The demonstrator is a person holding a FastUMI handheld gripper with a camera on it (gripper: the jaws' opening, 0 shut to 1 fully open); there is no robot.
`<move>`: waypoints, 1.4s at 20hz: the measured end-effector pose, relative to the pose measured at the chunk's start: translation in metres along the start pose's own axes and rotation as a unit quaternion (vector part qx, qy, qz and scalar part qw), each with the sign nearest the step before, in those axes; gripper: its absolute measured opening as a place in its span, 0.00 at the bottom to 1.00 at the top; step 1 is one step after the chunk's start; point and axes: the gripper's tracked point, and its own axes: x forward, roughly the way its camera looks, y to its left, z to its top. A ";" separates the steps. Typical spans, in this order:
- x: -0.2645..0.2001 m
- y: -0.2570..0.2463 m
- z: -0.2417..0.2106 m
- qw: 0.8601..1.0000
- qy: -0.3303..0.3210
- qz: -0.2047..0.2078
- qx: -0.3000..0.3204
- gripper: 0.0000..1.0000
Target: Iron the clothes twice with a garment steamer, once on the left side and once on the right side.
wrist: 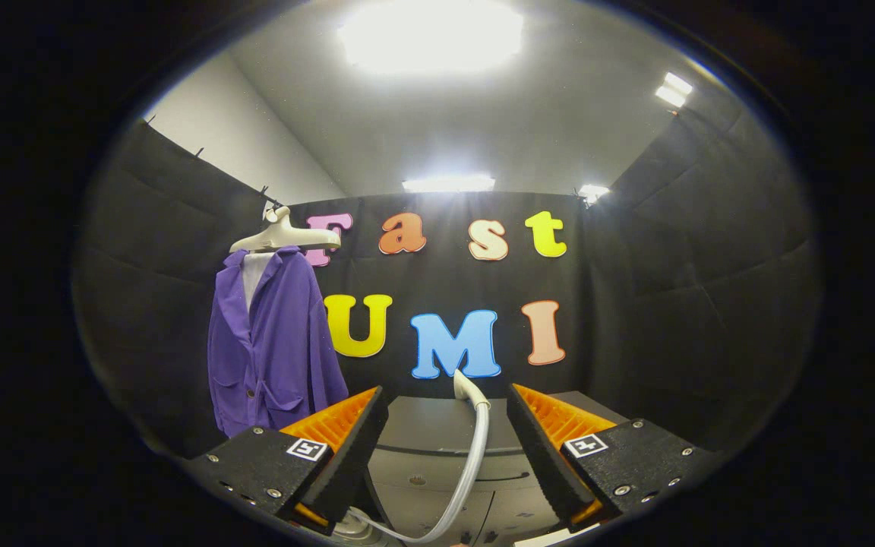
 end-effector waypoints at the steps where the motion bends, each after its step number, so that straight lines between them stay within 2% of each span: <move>1: 0.012 -0.005 0.001 1.000 0.001 0.002 0.000 0.96; 10: 0.124 -0.036 -0.007 0.999 0.032 0.029 0.002 0.96; 14: 0.176 -0.050 -0.031 0.996 0.078 0.026 0.020 0.96; 19: 0.248 -0.059 -0.062 0.987 0.143 0.033 0.072 0.96; 23: 0.302 -0.077 -0.084 0.980 0.170 0.016 0.106 0.95; 28: 0.340 -0.065 -0.126 0.958 0.234 0.047 0.159 0.92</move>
